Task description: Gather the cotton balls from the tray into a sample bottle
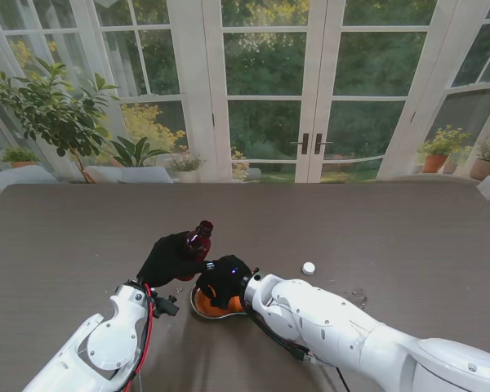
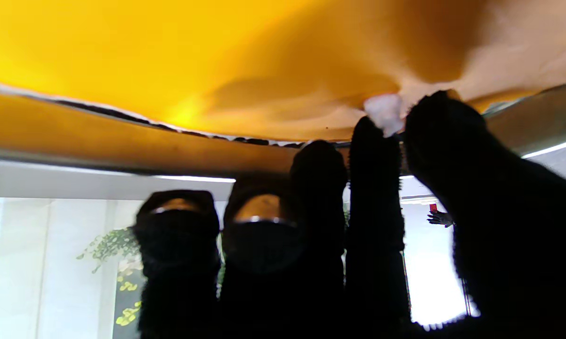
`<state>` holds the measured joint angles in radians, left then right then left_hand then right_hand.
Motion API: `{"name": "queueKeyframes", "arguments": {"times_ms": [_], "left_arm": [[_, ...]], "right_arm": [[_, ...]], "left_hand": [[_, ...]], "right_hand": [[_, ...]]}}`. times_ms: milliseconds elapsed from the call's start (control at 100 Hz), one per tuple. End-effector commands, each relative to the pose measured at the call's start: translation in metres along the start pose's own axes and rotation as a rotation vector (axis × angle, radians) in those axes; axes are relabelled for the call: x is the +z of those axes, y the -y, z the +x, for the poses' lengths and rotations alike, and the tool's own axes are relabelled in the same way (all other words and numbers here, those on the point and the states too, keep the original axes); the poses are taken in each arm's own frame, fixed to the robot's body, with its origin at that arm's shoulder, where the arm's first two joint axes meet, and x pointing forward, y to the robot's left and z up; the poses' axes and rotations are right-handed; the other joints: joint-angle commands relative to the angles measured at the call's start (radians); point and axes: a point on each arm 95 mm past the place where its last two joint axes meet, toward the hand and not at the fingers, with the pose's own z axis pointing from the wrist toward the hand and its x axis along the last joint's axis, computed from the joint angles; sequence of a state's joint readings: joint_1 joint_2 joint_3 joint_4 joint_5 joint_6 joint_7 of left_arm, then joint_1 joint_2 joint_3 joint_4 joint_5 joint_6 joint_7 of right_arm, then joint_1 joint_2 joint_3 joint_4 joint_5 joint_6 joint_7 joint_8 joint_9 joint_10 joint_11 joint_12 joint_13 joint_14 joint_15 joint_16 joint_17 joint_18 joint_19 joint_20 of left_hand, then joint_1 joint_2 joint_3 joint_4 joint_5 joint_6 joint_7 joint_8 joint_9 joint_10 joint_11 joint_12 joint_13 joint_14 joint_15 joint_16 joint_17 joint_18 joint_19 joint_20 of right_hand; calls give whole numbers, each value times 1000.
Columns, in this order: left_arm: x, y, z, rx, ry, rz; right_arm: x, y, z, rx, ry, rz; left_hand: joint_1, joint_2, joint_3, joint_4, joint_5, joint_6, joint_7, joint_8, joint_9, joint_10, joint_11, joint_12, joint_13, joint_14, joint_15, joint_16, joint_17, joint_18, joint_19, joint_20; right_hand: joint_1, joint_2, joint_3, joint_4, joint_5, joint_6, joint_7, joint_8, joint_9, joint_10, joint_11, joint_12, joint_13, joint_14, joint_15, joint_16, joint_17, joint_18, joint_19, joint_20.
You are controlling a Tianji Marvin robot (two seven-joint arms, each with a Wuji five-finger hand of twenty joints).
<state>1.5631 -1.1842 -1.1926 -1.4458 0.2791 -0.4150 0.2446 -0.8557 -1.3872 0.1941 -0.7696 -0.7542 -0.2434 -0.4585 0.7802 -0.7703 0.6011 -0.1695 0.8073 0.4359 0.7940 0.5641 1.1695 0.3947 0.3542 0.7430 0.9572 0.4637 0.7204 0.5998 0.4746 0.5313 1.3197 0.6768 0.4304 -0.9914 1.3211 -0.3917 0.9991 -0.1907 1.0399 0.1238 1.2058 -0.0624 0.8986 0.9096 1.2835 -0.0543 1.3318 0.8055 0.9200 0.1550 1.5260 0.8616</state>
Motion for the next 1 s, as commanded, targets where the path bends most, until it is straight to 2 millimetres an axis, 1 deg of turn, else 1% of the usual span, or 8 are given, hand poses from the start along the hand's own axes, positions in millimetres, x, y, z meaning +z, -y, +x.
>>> {"name": "queueKeyframes", "arguments": {"times_ms": [0,120,180,230,600,680,730,990], "left_arm": [[0,-3,1,-7,0,-18],[1,-4,1,-8,0,-20],[1,-4,1,-8,1,-21],[1,-4,1,-8,1,-20],[1,-5,1,-10,1,-22],[1,-5,1,-9,0,-22],[1,-5,1,-9,1,-23],[2,-6,1,-10,1,-25]], "right_arm": [[-2,7,3,3,-7,29],[-2,5,2,3,-12,23],[-2,5,2,3,-16,20],[-2,3,2,3,-18,17],[-5,-10,3,29,-9,-7],[-4,-9,1,30,-5,-6],[-4,-9,1,36,-3,-7],[-6,-10,0,85,16,9]], "left_hand": [[177,220,140,8,88,-206,144,29,59,-82,11,-12,1,30,18,17,-49,-15,-31,9],[177,221,140,8,89,-206,143,29,59,-83,11,-14,2,29,18,17,-50,-14,-31,9],[178,220,140,8,89,-205,143,29,58,-80,11,-15,1,30,17,17,-50,-13,-32,9],[177,222,139,8,89,-205,143,29,58,-81,11,-15,0,32,17,17,-50,-12,-32,9],[178,223,139,8,89,-206,140,30,58,-81,11,-22,0,30,16,17,-51,-13,-33,9],[179,223,139,8,90,-205,141,31,58,-80,12,-23,-1,31,16,17,-51,-13,-33,9],[177,223,138,8,89,-206,140,31,57,-81,11,-23,-2,31,16,17,-51,-13,-33,9],[178,224,137,8,87,-206,139,31,56,-81,12,-24,-2,29,16,17,-51,-13,-33,9]], "right_hand": [[33,21,21,-6,43,4,21,-23,45,-23,5,12,37,-30,46,24,21,4,67,-6],[43,23,23,0,60,9,36,-22,53,-24,6,10,38,-37,54,27,25,2,68,-6],[46,21,26,1,63,11,42,-20,54,-25,7,10,38,-32,59,29,26,1,69,-7],[47,23,31,2,66,10,50,-13,53,-26,10,12,37,-44,61,30,27,-4,70,-8],[51,44,44,8,58,24,60,23,43,-24,29,21,38,-53,65,31,32,-16,71,-10],[50,45,44,8,58,24,59,24,44,-23,30,20,38,-47,67,31,32,-16,71,-10],[49,47,45,8,58,24,58,26,44,-23,31,20,38,-55,66,31,32,-16,71,-10],[48,61,46,12,53,33,62,40,41,-22,35,21,38,-55,64,30,32,-16,71,-11]]}}
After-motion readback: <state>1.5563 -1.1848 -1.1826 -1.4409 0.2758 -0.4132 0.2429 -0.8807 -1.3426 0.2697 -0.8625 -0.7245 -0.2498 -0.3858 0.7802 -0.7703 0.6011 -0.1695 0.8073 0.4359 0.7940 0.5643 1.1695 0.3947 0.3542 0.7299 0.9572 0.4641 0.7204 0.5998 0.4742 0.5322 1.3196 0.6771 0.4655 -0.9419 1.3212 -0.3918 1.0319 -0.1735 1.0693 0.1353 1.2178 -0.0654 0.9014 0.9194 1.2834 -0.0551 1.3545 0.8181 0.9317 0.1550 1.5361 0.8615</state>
